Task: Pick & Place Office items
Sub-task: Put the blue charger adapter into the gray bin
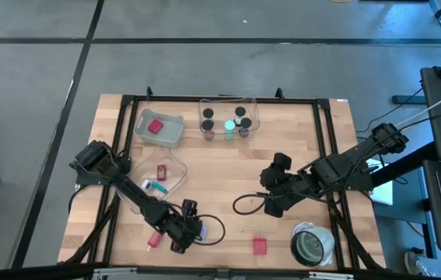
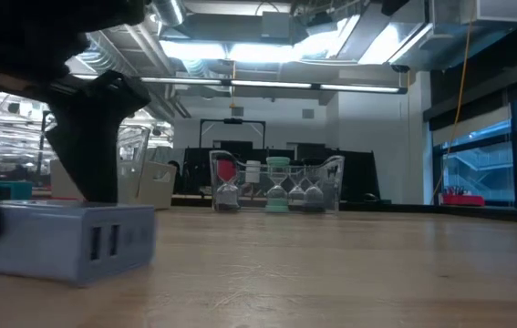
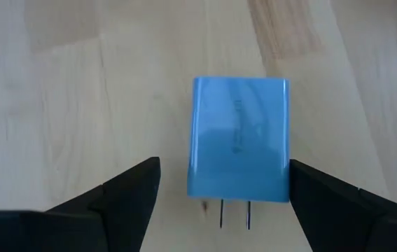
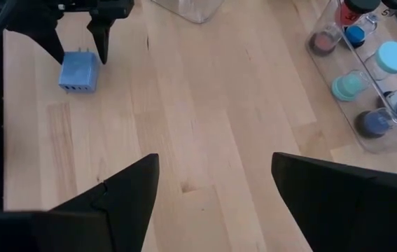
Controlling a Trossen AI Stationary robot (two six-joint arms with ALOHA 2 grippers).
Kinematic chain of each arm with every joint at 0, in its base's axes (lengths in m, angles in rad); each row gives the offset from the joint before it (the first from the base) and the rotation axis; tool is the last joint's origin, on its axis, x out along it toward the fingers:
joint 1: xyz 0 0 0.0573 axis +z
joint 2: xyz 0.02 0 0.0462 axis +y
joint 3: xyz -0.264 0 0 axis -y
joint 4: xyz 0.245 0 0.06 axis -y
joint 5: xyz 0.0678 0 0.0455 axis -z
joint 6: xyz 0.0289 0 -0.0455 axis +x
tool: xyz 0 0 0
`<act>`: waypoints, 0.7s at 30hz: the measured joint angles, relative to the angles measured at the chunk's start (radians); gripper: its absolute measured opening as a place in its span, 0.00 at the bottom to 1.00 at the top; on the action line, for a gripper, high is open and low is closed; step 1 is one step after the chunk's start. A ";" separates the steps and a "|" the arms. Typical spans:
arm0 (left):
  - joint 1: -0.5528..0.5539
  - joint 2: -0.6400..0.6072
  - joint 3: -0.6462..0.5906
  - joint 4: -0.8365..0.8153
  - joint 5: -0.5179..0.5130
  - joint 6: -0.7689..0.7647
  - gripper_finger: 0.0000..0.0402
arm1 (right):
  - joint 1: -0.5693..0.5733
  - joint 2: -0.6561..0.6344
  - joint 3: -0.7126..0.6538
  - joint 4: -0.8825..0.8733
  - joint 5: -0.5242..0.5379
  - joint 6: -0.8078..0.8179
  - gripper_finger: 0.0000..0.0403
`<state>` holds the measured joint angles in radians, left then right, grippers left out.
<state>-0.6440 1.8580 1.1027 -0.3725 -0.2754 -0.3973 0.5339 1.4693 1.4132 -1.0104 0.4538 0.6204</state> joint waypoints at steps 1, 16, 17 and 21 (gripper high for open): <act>0.003 0.000 0.000 0.001 -0.006 0.000 0.75 | 0.000 0.000 0.000 0.000 0.001 -0.001 0.69; 0.061 0.042 0.001 0.016 0.010 0.048 0.67 | 0.000 0.000 0.000 -0.001 0.002 -0.007 0.69; 0.063 0.049 0.002 0.019 0.013 0.058 0.66 | 0.000 0.000 0.000 -0.003 0.002 -0.007 0.69; 0.064 0.064 0.003 0.022 0.034 0.115 0.63 | 0.000 0.000 0.000 -0.004 0.002 -0.009 0.69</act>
<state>-0.5797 1.9217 1.1061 -0.3503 -0.2415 -0.2825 0.5340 1.4689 1.4132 -1.0144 0.4553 0.6118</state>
